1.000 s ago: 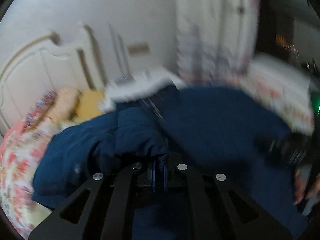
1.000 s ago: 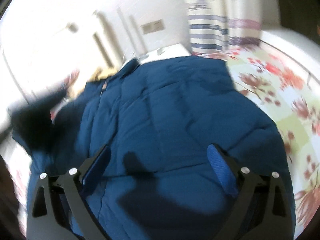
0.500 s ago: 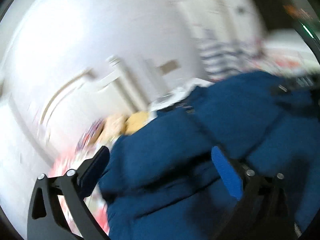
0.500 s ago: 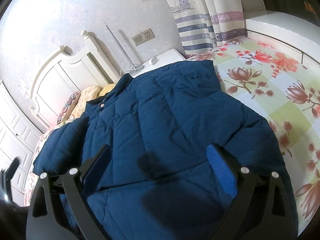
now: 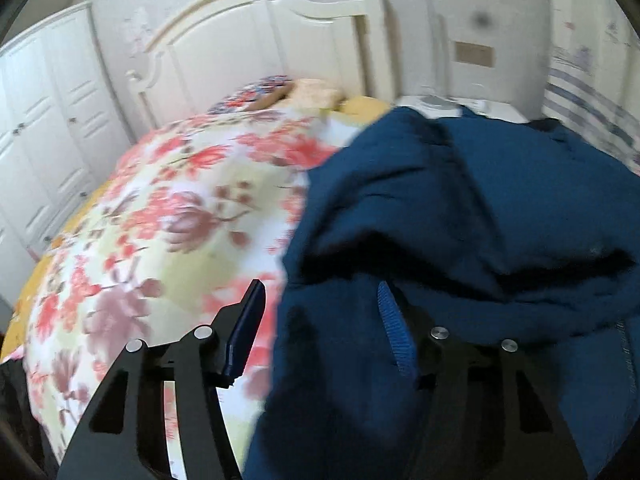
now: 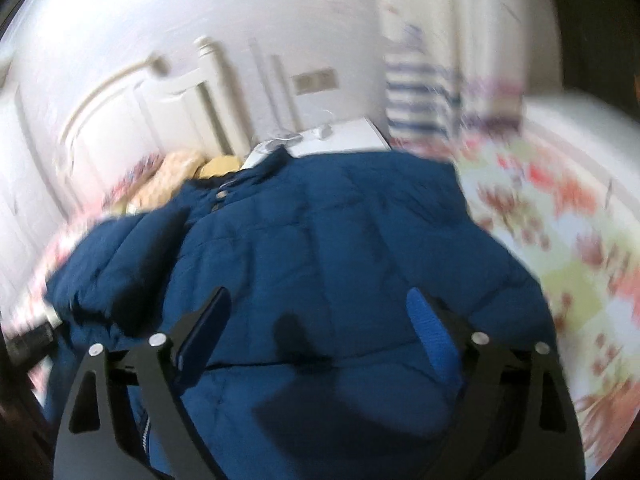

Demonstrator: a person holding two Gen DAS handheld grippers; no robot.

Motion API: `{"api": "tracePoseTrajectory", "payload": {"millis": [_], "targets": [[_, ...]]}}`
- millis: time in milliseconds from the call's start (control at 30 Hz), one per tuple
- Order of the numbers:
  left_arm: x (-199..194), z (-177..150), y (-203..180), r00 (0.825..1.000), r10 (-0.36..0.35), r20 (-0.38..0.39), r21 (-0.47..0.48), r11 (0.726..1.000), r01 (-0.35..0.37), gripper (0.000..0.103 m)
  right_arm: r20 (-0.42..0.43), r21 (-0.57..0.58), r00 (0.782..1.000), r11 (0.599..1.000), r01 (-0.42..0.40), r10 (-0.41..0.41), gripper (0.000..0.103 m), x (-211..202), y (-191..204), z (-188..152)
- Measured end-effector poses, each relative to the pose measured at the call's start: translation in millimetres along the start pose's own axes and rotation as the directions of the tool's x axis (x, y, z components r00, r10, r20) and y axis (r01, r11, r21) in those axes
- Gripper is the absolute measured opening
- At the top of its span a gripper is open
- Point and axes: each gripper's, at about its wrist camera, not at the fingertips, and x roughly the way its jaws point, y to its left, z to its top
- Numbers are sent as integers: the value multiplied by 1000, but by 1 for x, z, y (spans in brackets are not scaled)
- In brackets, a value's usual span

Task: Fold large clothes

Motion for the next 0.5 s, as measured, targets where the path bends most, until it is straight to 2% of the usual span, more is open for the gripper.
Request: {"api": "tracePoseTrajectory", "payload": {"millis": [33, 100, 133, 167, 233, 300, 400, 433, 467, 500], "targets": [[1, -5, -1, 1000, 25, 5, 13, 1000, -25, 57, 4, -90, 1000, 996, -14, 14, 88, -1, 22, 2], [5, -4, -2, 998, 63, -20, 21, 998, -62, 57, -7, -290, 1000, 957, 6, -9, 88, 5, 70, 1], [0, -4, -2, 998, 69, -13, 22, 997, -69, 57, -23, -390, 1000, 921, 10, -20, 88, 11, 93, 0], [-1, -4, -1, 997, 75, -4, 25, 997, -75, 57, -41, -515, 999, 857, 4, -29, 87, 20, 123, -4], [-1, -4, -2, 996, 85, -5, 35, 996, -85, 57, -12, -651, 999, 758, 30, -50, 86, 31, 163, -9], [3, -4, 0, 996, 91, -23, 29, 995, -90, 57, -10, -710, 999, 704, 23, -43, 81, 41, 190, -6], [6, -4, 4, 995, 90, -42, 12, 996, -89, 58, 1, -751, 999, 659, 27, -41, 77, 54, 213, 1], [7, -4, 5, 995, 89, -43, 11, 996, -89, 58, -9, -759, 1000, 651, 12, -28, 72, 57, 216, 2], [7, -4, 5, 995, 89, -43, 12, 996, -89, 58, -51, -746, 998, 664, -53, 23, 41, 57, 216, 6], [6, -5, 5, 995, 93, -42, 15, 996, -92, 58, -59, -712, 997, 698, -77, 50, 23, 54, 212, 11]]}}
